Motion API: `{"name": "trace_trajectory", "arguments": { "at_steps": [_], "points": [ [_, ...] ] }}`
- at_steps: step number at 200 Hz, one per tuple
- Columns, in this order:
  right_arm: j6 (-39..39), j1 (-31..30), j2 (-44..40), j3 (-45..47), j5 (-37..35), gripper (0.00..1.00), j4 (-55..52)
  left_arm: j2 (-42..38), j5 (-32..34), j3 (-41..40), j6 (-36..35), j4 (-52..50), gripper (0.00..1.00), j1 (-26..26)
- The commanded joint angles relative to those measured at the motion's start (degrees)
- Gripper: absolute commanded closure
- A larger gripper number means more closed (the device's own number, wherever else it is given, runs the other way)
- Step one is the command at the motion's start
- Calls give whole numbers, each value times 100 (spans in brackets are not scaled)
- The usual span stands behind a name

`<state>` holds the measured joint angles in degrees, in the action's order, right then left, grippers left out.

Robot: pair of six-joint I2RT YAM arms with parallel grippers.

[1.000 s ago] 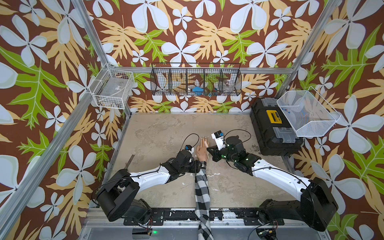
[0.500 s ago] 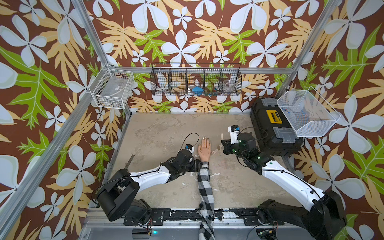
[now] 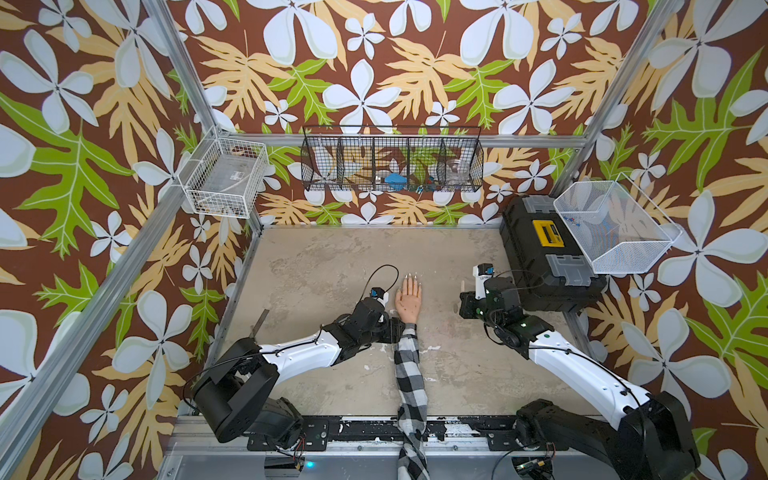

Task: Take off the watch
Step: Take off the watch from the hand, then place the watch at the center of the board.

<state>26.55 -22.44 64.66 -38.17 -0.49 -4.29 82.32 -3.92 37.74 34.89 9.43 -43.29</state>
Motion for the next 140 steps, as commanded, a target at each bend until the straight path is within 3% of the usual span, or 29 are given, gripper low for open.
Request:
{"name": "trace_trajectory", "arguments": {
  "at_steps": [1, 45, 140],
  "points": [
    [122, 53, -125, 214, -181, 100, 74, -32, 14, 54, 26, 33, 31, -4],
    [171, 106, 74, 352, 138, 100, 519, -32, 23, 80, 18, -18, 31, -4],
    [635, 103, 1745, -261, 123, 100, 936, -128, 54, 53, 72, -55, 31, -4]
  ]
}}
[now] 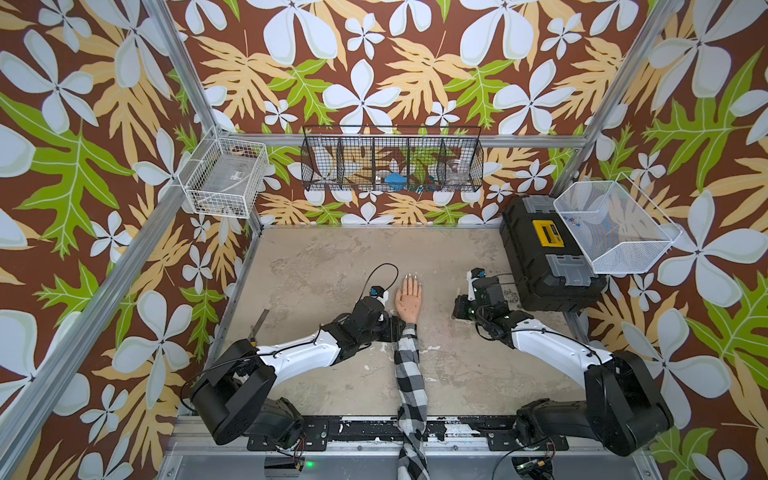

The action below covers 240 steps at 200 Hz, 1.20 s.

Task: Take off the watch
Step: Place the watch at the center of the board.

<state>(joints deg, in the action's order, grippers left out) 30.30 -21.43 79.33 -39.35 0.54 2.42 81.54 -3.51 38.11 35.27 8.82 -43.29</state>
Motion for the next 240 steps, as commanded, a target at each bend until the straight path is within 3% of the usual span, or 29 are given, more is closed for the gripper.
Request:
{"name": "trace_trajectory", "arguments": {
  "at_steps": [1, 156, 240],
  "points": [
    [267, 5, 299, -152, 19, 100, 271, -46, 10, 14, 34, 6, 31, -4],
    [579, 78, 2332, -1980, 61, 97, 513, -169, 34, -101, 112, 10, 31, -4],
    [544, 515, 2649, -2206, 210, 95, 601, -195, 35, -103, 112, -12, 31, -4]
  ]
}}
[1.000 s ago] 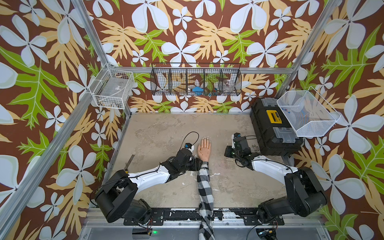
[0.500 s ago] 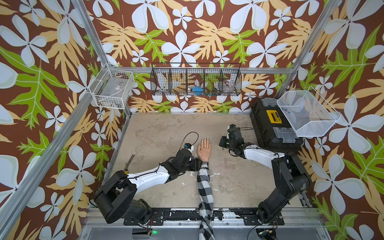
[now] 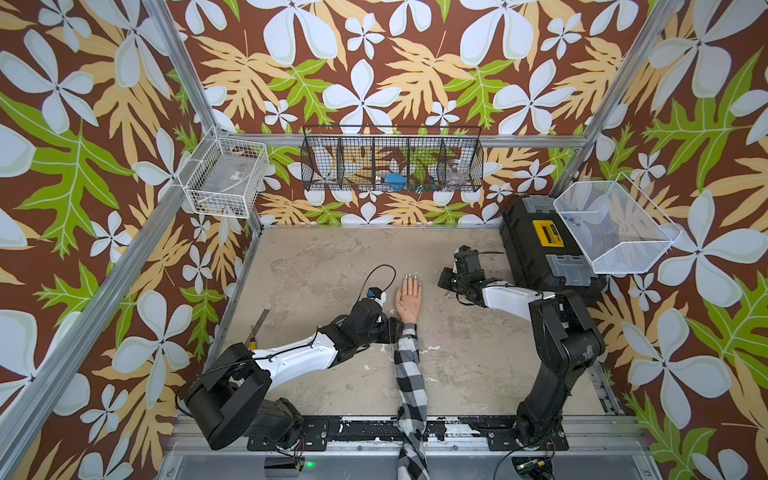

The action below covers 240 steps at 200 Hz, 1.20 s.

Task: Take off the watch
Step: Place the watch at the center of the board, then reset both arms

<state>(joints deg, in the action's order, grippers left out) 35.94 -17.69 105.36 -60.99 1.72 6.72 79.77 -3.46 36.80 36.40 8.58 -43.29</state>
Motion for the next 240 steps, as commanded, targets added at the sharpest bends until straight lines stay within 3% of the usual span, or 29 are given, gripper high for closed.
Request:
{"name": "trace_trajectory", "arguments": {
  "at_steps": [1, 65, 96, 127, 181, 240],
  "points": [
    [-23, 147, 50, -43, 97, 95, 171, -16, 30, 29, -2, 12, 31, -4],
    [70, 660, 548, -429, 590, 90, 335, -23, 29, 47, 0, -10, 31, -5],
    [69, 683, 594, -565, 755, 53, 416, -51, 54, 51, -13, -41, 31, -4],
    [85, 747, 274, -457, 797, 38, 590, -49, 56, 47, -19, -44, 31, -4],
    [236, 882, -215, -17, 1192, 36, 542, -38, 126, 90, -29, -41, 31, -4],
    [390, 869, -538, 1146, 1434, 37, 1063, -20, 188, 196, -61, -81, 31, -4]
  ]
}}
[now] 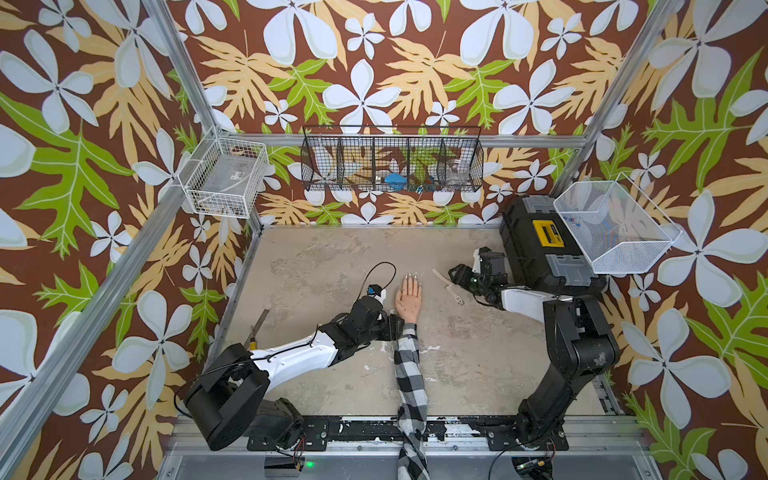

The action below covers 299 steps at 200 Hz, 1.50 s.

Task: Take off the watch
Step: Reset both arms

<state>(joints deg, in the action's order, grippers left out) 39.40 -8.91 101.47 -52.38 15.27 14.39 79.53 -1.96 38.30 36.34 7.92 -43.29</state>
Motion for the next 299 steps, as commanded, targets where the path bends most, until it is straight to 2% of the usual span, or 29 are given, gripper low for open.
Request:
{"name": "trace_trajectory", "arguments": {
  "at_steps": [1, 24, 51, 76, 199, 244, 272, 299],
  "points": [
    [39, -12, -160, 296, 76, 37, 285, 3, 37, 46, -56, -17, 31, 0],
    [-209, -39, -267, 447, -48, 39, 169, 18, 20, 13, -24, 25, 31, -4],
    [-505, -129, -229, 360, -165, 47, -4, 76, -7, 26, -30, 43, 31, 1],
    [-438, -154, -40, 219, -52, 54, 20, 88, -6, 28, -17, 60, 31, -4],
    [130, -340, 1078, -847, 345, 53, 124, 108, -14, 32, 19, 81, 31, -3],
    [16, -335, 471, -622, 303, 47, 34, -20, 154, 188, -1, -35, 31, 52],
    [-66, -329, -406, -235, 228, 39, -80, -228, 218, 433, -163, -226, 28, 426],
    [-381, -316, -1276, 31, -32, 31, -433, -389, 735, 796, -614, -553, 20, 841]
  ]
}}
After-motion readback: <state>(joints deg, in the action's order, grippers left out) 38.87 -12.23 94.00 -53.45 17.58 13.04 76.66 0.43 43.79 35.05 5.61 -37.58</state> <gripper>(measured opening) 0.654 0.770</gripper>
